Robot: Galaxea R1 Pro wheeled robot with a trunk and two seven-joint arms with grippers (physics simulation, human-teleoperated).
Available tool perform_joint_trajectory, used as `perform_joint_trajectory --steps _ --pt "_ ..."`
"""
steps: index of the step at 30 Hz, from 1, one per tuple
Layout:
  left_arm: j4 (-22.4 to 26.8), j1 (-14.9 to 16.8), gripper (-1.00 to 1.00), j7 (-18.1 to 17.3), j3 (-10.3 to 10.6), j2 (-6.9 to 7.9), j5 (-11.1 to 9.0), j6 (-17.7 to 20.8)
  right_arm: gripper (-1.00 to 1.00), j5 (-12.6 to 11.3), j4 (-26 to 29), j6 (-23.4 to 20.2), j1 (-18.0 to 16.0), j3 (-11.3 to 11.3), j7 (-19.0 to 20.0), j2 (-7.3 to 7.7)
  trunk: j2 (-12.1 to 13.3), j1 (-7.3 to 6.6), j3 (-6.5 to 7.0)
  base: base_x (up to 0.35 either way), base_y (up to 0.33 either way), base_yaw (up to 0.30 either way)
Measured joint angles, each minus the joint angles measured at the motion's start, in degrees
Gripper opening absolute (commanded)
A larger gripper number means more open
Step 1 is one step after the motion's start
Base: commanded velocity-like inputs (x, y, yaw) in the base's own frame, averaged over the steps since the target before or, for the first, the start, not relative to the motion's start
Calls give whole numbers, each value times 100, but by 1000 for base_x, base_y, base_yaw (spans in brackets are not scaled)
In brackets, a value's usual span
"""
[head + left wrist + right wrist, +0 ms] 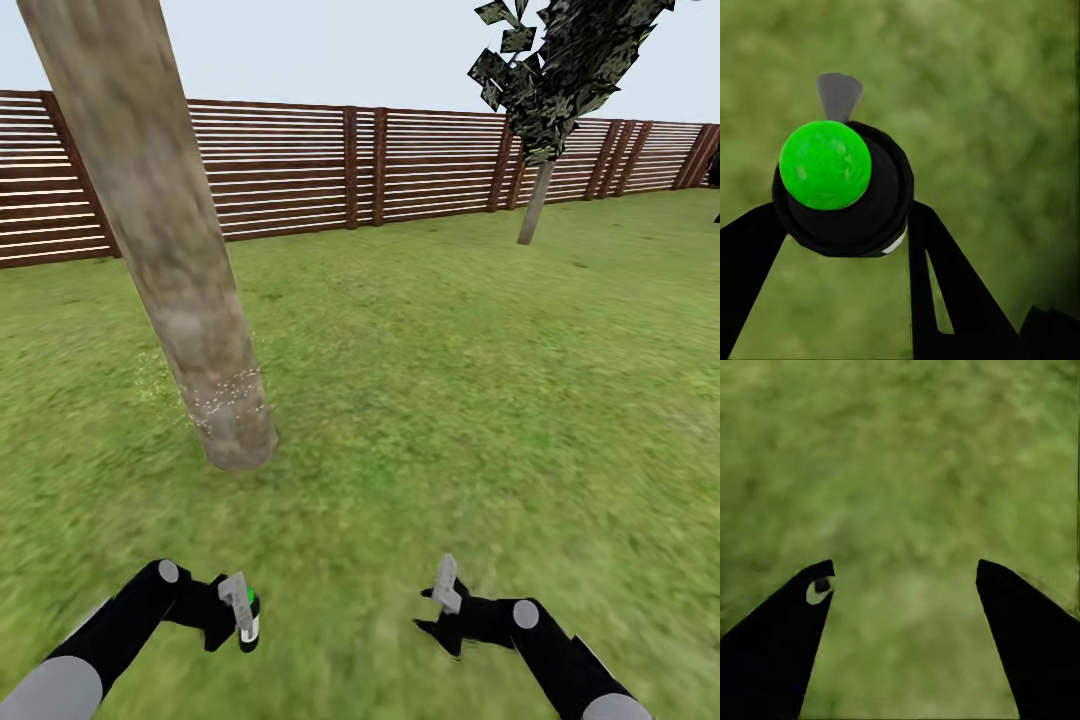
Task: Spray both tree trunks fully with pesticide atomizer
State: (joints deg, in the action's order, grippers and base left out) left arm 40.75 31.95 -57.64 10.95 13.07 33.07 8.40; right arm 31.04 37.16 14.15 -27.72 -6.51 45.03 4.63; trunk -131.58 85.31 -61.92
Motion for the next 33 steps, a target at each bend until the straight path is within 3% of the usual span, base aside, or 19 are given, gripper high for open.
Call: perform_joint_trajectory --steps 4,9,11,16,23,33 --pt "6 2 -100 -59 54 -230 118 5 -100 22 263 -339 -154 -20 410 -120 0 0 0 0 0 0" --pt "1 10 -100 -70 56 -712 573 5 -100 23 439 -406 -195 -48 803 -476 0 0 0 0 0 0" --pt "7 11 -100 -66 55 -795 626 7 -100 25 443 -403 -196 -50 843 -552 0 0 0 0 0 0" --pt "64 11 -100 -48 52 -967 645 16 -100 17 451 -404 -196 -475 855 -686 0 0 0 0 0 0" --pt "72 11 -100 -16 60 -1274 648 15 -100 17 454 -403 -196 -496 855 -713 0 0 0 0 0 0" --pt "3 -11 -100 25 58 -1450 811 23 -100 6 616 -411 -196 -498 854 -734 0 0 0 0 0 0"
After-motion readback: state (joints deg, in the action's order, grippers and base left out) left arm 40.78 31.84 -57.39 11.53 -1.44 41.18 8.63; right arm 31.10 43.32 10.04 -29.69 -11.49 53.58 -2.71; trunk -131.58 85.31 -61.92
